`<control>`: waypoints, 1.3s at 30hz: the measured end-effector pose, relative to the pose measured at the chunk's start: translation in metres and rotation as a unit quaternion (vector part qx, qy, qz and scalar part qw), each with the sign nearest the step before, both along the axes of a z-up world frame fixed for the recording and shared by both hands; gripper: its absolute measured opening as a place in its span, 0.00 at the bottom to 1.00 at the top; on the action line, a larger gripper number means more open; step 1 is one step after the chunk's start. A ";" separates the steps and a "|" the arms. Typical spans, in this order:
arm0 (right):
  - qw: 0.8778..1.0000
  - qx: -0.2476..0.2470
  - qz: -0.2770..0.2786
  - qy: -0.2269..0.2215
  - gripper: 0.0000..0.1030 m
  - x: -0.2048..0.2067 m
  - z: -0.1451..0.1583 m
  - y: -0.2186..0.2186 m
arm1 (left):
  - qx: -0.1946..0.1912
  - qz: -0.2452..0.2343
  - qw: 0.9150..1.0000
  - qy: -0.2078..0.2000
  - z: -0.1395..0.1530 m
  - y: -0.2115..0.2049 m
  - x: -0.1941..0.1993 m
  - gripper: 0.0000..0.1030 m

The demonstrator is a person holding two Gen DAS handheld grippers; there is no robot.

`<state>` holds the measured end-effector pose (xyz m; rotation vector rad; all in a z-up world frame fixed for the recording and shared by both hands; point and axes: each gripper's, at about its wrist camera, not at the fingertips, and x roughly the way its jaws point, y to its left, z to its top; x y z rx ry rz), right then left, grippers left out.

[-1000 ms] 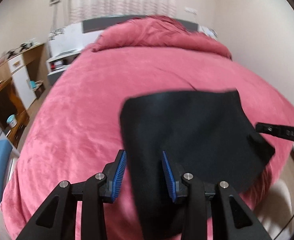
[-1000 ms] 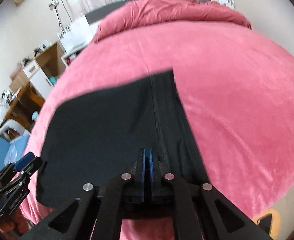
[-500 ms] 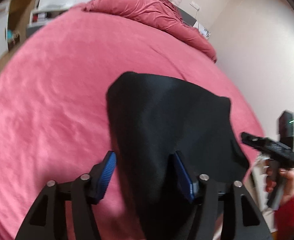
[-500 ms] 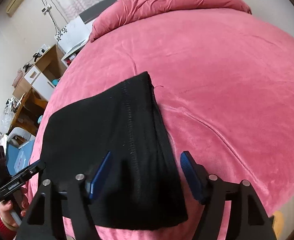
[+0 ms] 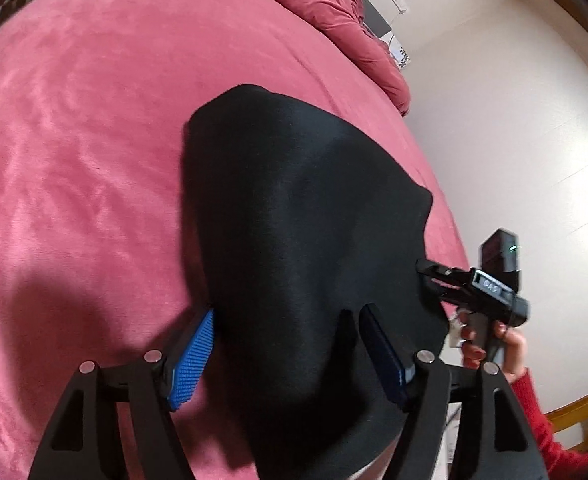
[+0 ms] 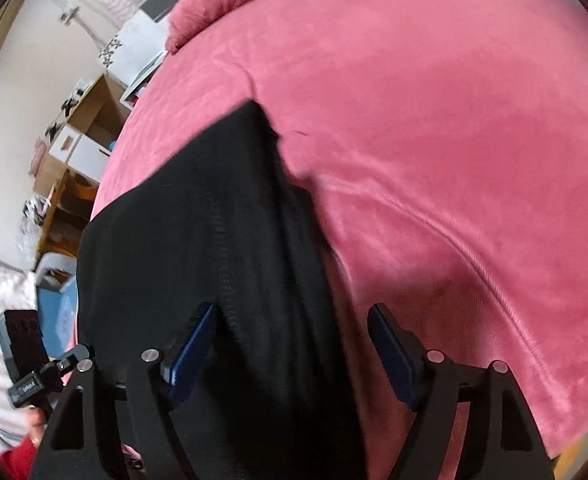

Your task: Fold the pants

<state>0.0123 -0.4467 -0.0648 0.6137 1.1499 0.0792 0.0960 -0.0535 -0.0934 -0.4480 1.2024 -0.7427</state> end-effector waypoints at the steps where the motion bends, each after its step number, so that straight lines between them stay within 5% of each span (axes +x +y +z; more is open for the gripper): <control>1: 1.000 0.019 0.003 0.005 0.79 0.001 -0.005 -0.004 | -0.003 0.001 1.000 0.006 -0.001 0.001 0.002 0.71; 6: 0.998 0.051 0.024 0.015 0.80 0.007 -0.016 -0.010 | -0.028 0.020 0.997 0.069 -0.018 0.012 0.023 0.70; 15: 0.993 0.106 0.048 0.007 0.86 0.015 -0.035 -0.012 | -0.076 0.007 0.993 0.095 -0.039 0.015 0.033 0.70; 19: 0.991 0.117 0.067 -0.018 0.86 0.017 -0.039 -0.008 | -0.050 -0.045 0.996 0.059 -0.033 -0.002 0.024 0.70; 22: 0.990 0.119 0.068 -0.025 0.63 0.022 -0.039 0.006 | -0.032 -0.057 0.997 0.037 -0.026 -0.009 0.024 0.67; 24: 0.991 0.105 0.071 -0.031 0.55 0.023 -0.032 0.012 | -0.025 -0.050 0.998 0.034 -0.020 -0.005 0.026 0.51; 26: 0.992 0.091 0.079 -0.045 0.46 0.022 -0.020 0.019 | -0.011 -0.055 0.998 0.011 -0.005 -0.005 0.023 0.45; 32: 0.985 0.089 0.090 -0.115 0.41 0.030 0.024 0.035 | -0.009 -0.037 0.997 -0.064 0.049 0.011 0.030 0.42; 39: 0.974 0.115 0.078 -0.177 0.41 0.110 0.047 0.060 | 0.022 0.020 0.992 -0.121 0.088 0.040 0.104 0.43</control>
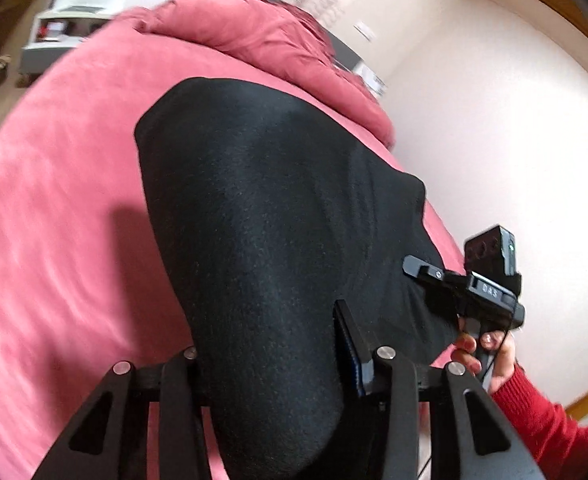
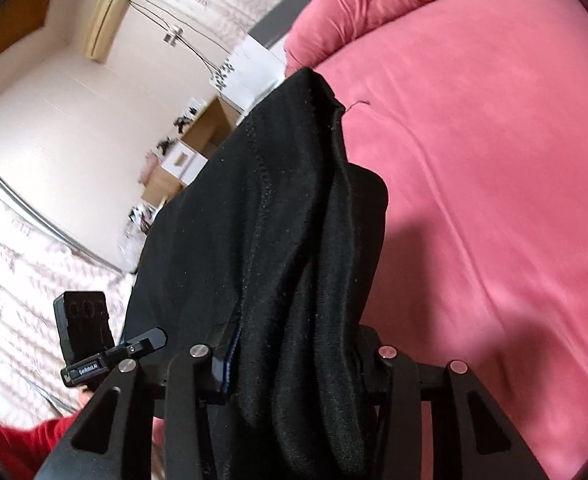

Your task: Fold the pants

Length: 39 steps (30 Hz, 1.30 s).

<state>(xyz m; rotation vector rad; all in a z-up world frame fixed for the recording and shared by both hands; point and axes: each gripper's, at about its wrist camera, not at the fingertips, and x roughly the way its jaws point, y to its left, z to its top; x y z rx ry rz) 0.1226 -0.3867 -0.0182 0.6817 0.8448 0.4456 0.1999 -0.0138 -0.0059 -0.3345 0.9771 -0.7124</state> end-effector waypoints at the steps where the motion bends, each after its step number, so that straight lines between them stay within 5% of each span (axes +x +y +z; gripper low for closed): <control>1: 1.000 0.004 -0.002 -0.003 0.41 0.012 -0.001 0.003 | 0.007 0.010 1.000 0.000 0.001 0.002 0.015 0.43; 5: 1.000 0.012 -0.013 -0.003 0.41 0.061 -0.009 0.014 | 0.031 0.028 0.999 -0.004 -0.001 0.005 0.065 0.43; 11: 1.000 0.015 -0.028 0.001 0.41 0.109 -0.022 0.022 | 0.040 0.030 0.999 -0.007 0.005 -0.001 0.090 0.43; 18: 0.999 0.007 -0.031 0.036 0.41 0.135 -0.053 0.003 | 0.047 0.001 0.999 0.001 -0.035 -0.019 0.102 0.46; 29: 0.998 0.007 -0.049 0.026 0.50 0.128 -0.079 0.000 | 0.029 0.021 0.999 -0.008 -0.068 0.004 0.096 0.62; 32: 0.997 -0.031 -0.065 0.034 0.65 0.128 -0.065 0.010 | 0.055 0.042 0.997 -0.016 -0.063 0.004 0.091 0.62; 39: 0.989 -0.109 -0.097 0.022 0.79 0.084 -0.026 0.025 | 0.128 0.125 0.983 -0.037 -0.042 -0.009 0.056 0.62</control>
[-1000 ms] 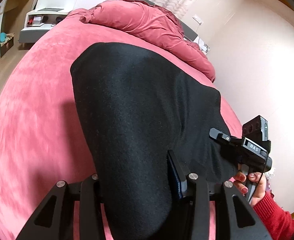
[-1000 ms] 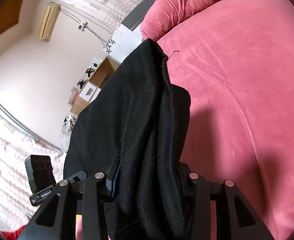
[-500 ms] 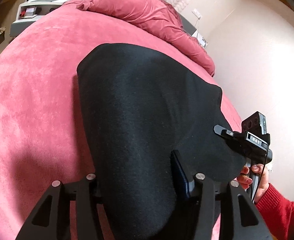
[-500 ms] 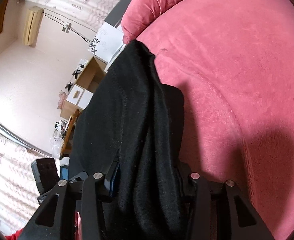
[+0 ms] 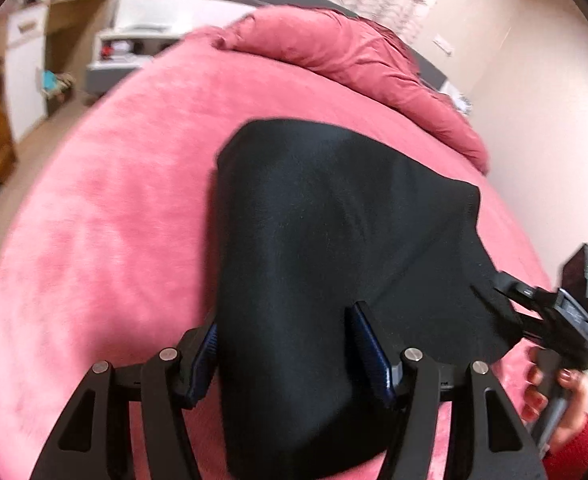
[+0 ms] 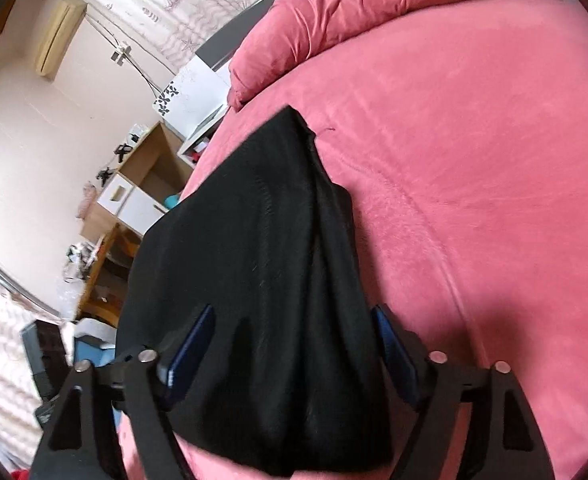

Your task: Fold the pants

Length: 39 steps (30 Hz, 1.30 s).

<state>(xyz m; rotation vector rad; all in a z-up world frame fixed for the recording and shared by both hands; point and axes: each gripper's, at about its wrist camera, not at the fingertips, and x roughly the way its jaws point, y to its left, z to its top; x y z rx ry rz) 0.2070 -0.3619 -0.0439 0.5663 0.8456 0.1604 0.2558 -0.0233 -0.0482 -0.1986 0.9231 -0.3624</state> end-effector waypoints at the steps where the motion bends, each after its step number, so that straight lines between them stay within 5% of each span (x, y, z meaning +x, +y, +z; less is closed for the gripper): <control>1: 1.000 -0.021 -0.003 0.001 0.79 -0.007 0.005 0.005 | 0.013 0.004 1.000 -0.009 0.002 0.000 -0.007 0.62; 7: 0.991 -0.132 -0.009 -0.023 0.82 -0.050 0.031 0.039 | 0.103 0.003 0.993 -0.050 0.023 -0.009 -0.056 0.62; 21: 0.974 -0.218 -0.009 -0.055 0.97 -0.145 0.071 0.126 | 0.160 0.054 0.982 -0.081 0.047 0.010 -0.148 0.62; 29: 0.965 -0.256 -0.027 -0.054 0.98 -0.180 0.074 0.158 | 0.172 0.057 0.976 -0.122 0.066 0.007 -0.194 0.62; 39: 0.955 -0.282 -0.061 -0.066 0.99 -0.210 0.089 0.155 | 0.154 0.062 0.978 -0.123 0.077 0.011 -0.218 0.62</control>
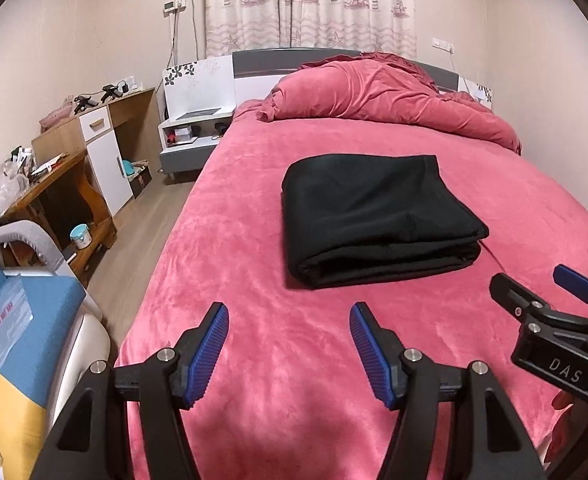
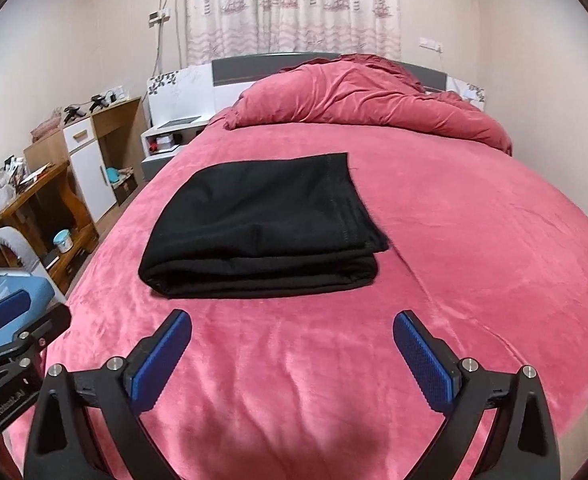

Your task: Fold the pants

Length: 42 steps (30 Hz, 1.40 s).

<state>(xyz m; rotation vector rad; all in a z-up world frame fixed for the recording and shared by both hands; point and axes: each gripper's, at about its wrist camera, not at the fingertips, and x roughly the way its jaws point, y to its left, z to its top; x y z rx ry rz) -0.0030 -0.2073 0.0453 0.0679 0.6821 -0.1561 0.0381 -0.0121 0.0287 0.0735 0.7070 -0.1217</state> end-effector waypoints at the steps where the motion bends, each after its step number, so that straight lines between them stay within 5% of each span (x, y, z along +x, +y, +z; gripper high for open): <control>1: 1.000 -0.001 -0.002 -0.002 0.99 -0.002 0.001 0.000 | -0.001 0.000 1.000 0.000 0.001 0.000 -0.001 0.62; 42: 1.000 -0.011 -0.007 -0.016 0.99 -0.028 0.012 -0.007 | -0.011 0.003 1.000 -0.002 0.006 -0.007 -0.013 0.62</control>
